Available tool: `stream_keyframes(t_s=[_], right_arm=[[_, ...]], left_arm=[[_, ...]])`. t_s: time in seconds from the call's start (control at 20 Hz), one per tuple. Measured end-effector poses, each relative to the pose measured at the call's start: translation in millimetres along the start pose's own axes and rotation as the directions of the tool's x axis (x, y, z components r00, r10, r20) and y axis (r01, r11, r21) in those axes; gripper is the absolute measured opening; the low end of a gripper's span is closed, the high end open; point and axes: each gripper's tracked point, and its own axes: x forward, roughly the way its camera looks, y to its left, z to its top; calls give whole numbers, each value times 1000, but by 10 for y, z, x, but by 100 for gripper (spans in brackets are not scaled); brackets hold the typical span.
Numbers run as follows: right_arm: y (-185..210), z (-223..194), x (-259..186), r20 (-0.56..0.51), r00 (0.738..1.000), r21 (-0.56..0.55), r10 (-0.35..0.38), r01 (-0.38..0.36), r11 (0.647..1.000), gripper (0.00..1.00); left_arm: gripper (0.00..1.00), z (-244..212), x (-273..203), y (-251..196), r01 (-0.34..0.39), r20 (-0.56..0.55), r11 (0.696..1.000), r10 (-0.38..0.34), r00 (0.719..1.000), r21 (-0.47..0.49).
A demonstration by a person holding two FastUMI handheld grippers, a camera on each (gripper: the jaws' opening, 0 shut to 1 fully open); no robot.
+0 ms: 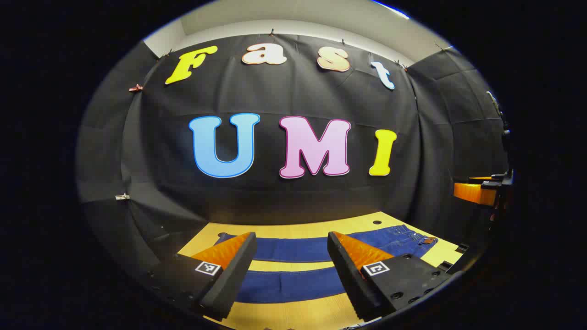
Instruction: Grasp the waist and the cuffs of the jeans and fold them to make the two legs overlap; first hold the waist and fold one-third of the jeans toward the cuffs, then hold the cuffs and fold the remaining one-third in the same direction to finish folding.
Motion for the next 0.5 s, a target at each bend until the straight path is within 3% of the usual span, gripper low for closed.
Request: stream_keyframes(t_s=[0.05, 0.15, 0.2, 0.25, 0.3, 0.5], right_arm=[[23, -14, -48, 6, 1000, 0, 3, -3, 1000, 98], [80, -76, -131, 7, 1000, -12, 7, -7, 1000, 94], [108, -106, -173, 0, 1000, -13, 14, -13, 1000, 100], [145, -124, -213, -3, 1000, -8, 21, -21, 1000, 94], [179, -117, -261, 1, 1000, -5, 25, -25, 1000, 98], [243, -89, -377, 12, 1000, 0, 23, -23, 1000, 95]], left_arm=[[96, -7, -45, 18, 0, 7, 1000, 0, 1000, 1], [96, -34, -144, 59, 3, 17, 1000, -3, 1000, 2], [96, -59, -183, 71, 7, 16, 1000, -7, 1000, 0], [96, -79, -234, 75, 17, 10, 1000, -17, 1000, -6], [96, -97, -293, 77, 22, 7, 1000, -22, 1000, -12], [96, -68, -459, 139, 22, 27, 1000, -22, 999, -16]])
